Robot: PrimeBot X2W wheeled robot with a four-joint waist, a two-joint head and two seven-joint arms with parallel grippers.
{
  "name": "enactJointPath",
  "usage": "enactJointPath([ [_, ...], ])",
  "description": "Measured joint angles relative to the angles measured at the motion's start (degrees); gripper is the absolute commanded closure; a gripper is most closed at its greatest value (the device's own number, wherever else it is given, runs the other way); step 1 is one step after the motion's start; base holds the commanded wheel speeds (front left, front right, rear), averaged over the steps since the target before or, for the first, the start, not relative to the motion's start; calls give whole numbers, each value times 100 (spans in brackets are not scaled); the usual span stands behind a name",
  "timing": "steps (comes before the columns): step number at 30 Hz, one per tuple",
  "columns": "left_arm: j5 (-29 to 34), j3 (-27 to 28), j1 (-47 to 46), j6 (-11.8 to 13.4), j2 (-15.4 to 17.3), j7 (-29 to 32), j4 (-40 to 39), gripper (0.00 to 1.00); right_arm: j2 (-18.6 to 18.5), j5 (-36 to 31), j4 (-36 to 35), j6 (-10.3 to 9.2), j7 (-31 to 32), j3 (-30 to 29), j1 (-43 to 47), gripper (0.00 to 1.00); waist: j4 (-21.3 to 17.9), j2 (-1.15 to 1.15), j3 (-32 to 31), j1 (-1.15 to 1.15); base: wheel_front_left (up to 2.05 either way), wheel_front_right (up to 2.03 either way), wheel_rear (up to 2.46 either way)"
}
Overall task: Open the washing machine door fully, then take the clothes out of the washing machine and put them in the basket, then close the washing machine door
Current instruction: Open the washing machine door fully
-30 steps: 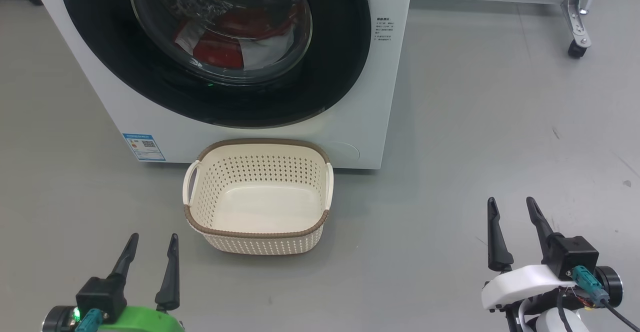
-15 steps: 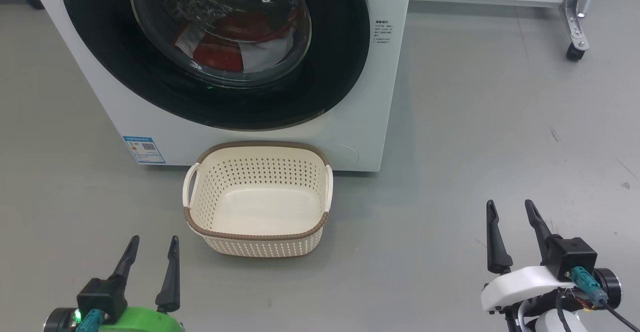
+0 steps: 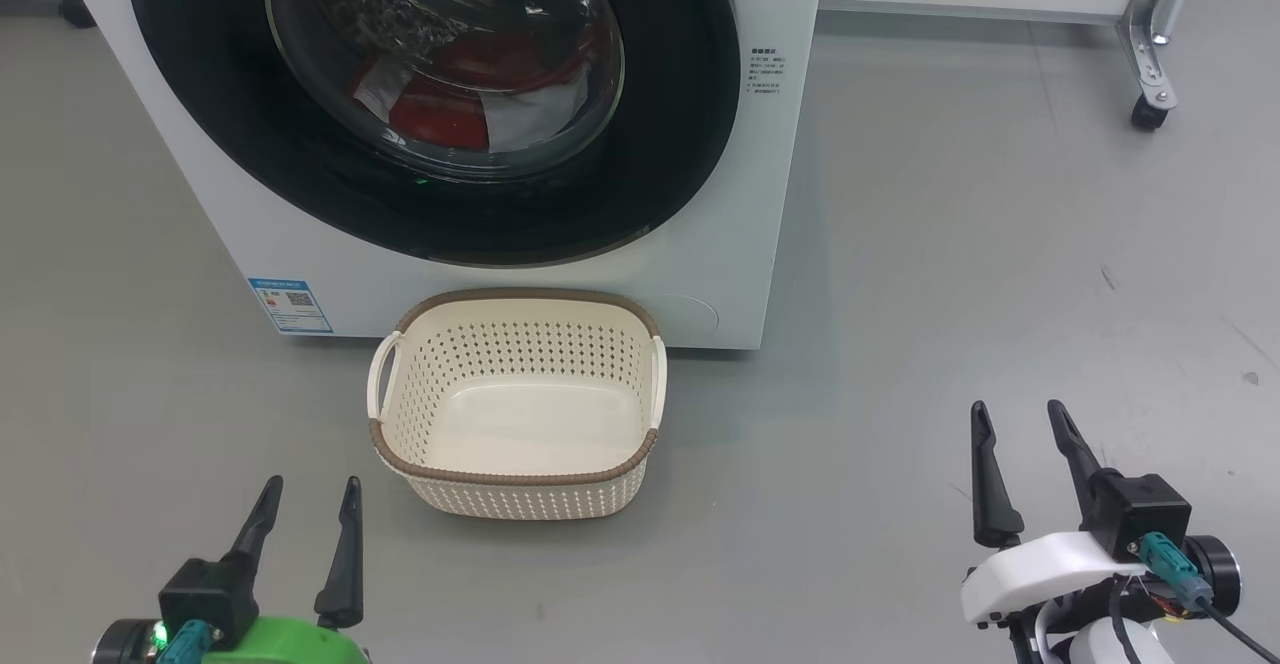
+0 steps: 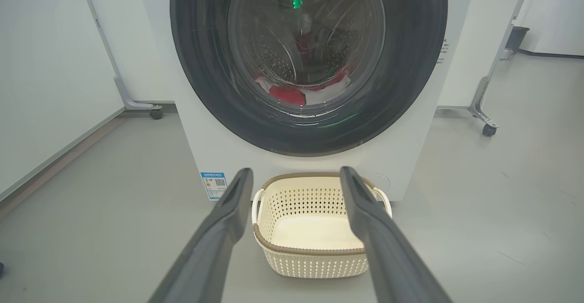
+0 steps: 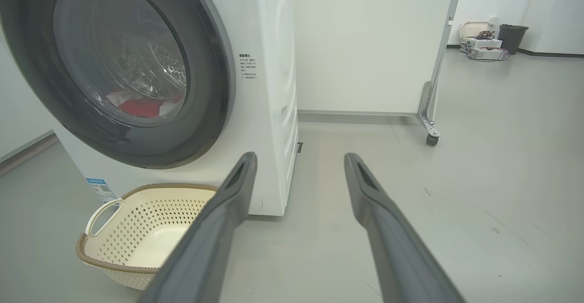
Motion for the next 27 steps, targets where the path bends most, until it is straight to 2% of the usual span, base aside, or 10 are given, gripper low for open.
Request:
enactJointPath([
  [3, 0, -24, 0, 0, -1, 1, 26, 0, 1, -4, 20, 2, 0, 0, 0, 0, 0, 0, -1, 0, 0, 0, 0],
  [4, 0, -29, 0, 0, -1, 0, 32, 0, 1, -4, 25, 2, 0, 0, 0, 6, 0, 0, 0, 0, 0, 0, 0],
  [5, 0, -30, 0, 0, -1, 1, 34, 0, 2, -4, 31, 3, 0, 1, 0, 61, -1, 0, 2, 0, 0, 0, 0],
  [6, 0, -32, 0, 0, -1, 1, 35, 0, 2, -5, 37, 22, 0, 1, 0, 100, -1, 0, 6, 0, 0, 0, 0],
  [11, -1, -41, 0, 0, -1, 1, 35, 0, 4, -14, 41, 51, 0, 4, -1, 100, 3, 0, 35, 0, 0, 0, 0],
  [18, -46, -112, -43, 0, -3, 1, 15, 0, -13, 31, 220, 355, 9, 183, -110, 100, 37, 0, 173, 0, 0, 0, 0],
  [27, -100, -136, -188, 0, -5, 0, -73, 0, -347, -33, 270, 478, 394, 190, -620, 100, 135, 0, 431, 0, 0, 0, 0],
])
